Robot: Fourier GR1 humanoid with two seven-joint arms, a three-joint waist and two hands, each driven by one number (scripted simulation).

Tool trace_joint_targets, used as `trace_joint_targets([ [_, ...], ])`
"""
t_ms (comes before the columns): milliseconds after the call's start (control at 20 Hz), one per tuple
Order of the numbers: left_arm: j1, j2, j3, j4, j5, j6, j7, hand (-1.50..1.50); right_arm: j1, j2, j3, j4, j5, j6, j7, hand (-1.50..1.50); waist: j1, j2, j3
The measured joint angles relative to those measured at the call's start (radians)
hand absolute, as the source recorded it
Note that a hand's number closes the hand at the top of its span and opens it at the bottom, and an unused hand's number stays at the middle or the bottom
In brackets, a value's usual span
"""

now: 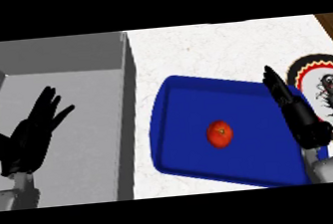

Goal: Pick the tomato from the tray and place it in the plate

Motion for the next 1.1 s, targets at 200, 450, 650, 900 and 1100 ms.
trace_joint_targets([
  [200, 0.012, 0.022, 0.007, -0.267, 0.05, 0.016, 0.059, 0.0, -0.094, 0.017, 0.044, 0.015, -0.093, 0.19, -0.034, 1.5, 0.04, -0.021, 0.089],
  [450, -0.003, 0.052, -0.022, -0.376, 0.047, 0.029, 0.136, 0.0, -0.226, -0.025, 0.086, -0.021, -0.058, 0.335, -0.158, -1.5, 0.07, -0.009, 0.092],
  [650, 0.016, 0.081, -0.043, -0.432, 0.015, 0.043, 0.179, 0.0, -0.222, 0.019, 0.064, 0.057, -0.166, 0.447, -0.273, -1.5, 0.065, 0.017, 0.096],
  [900, 0.03, 0.109, -0.064, -0.463, -0.005, 0.071, 0.224, 0.0, -0.244, -0.035, 0.094, 0.137, -0.14, 0.623, -0.423, -1.5, 0.051, 0.026, 0.089],
  [1100, 0.035, 0.125, -0.076, -0.471, -0.01, 0.09, 0.24, 0.0, -0.285, -0.096, 0.122, 0.178, -0.056, 0.649, -0.481, -1.5, 0.044, 0.026, 0.085],
])
